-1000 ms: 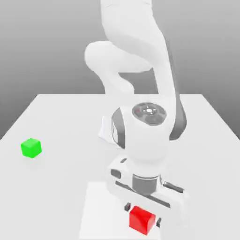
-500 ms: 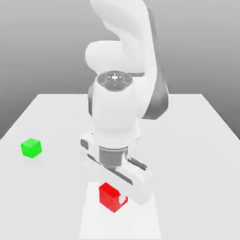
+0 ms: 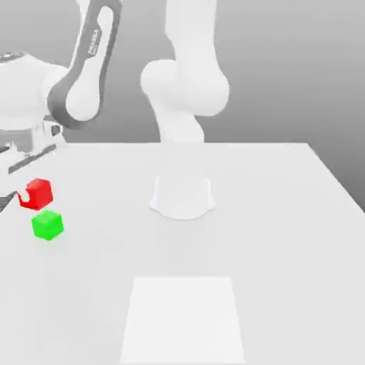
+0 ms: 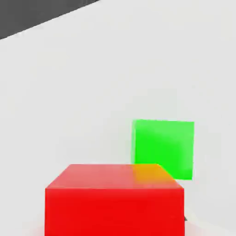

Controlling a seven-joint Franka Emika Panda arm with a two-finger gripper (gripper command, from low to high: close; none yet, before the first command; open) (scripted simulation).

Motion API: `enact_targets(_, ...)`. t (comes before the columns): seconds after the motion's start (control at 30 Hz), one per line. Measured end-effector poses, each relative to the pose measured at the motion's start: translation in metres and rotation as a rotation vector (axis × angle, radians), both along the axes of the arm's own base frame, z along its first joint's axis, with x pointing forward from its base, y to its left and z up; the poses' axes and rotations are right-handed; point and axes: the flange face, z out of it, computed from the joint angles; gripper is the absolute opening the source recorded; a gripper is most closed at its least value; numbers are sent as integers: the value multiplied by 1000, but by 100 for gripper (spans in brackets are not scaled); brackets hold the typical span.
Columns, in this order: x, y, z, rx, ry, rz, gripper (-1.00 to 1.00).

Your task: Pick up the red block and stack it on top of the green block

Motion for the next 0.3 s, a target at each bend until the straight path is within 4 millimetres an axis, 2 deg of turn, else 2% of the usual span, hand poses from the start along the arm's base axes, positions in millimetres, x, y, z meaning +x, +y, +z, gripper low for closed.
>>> enact_targets(0.17, -5, -1, -43, 2, -4, -18, -100)
enact_targets(0.2, -5, 0, -51, 1, -3, -18, 100)
enact_targets(0.3, -5, 0, -51, 1, -3, -18, 100)
